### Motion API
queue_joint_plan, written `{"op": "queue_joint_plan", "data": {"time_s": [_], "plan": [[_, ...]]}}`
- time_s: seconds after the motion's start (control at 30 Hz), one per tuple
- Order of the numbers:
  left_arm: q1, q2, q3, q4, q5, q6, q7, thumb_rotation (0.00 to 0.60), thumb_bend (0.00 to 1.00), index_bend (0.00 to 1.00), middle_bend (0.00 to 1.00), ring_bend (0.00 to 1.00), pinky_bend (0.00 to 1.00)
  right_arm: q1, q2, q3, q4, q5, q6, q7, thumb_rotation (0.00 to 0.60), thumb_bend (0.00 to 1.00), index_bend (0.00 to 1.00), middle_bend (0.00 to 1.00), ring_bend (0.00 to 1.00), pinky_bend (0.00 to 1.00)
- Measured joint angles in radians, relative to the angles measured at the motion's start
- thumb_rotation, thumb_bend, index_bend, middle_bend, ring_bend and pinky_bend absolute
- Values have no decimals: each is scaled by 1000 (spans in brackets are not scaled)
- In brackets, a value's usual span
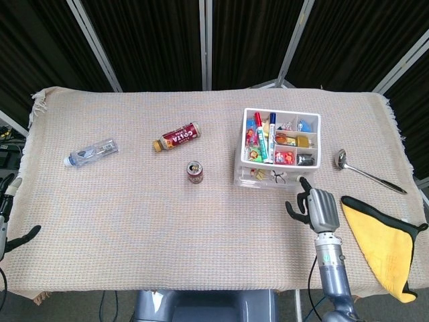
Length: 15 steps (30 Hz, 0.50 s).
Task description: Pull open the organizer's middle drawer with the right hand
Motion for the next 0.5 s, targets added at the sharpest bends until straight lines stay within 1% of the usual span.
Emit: {"op": "queue_joint_plan", "data": {"time_s": [0.1,0.3,0.5], "plan": [[-1,0,1,0,2,-1,-3,600,78,0,0,0,0,7,-5,3,12,16,-5,3,600,335,401,869,873,676],[-2,-1,0,-1,0,-4,4,600,78,0,0,0,0,8,-6,-3,18,8,-1,26,600,344,481,870,873,677],[-2,-1,2,-2,1,-6,6,600,78,0,0,0,0,0,0,-19,7,-22,17,42,600,345,515,870,873,677]]}}
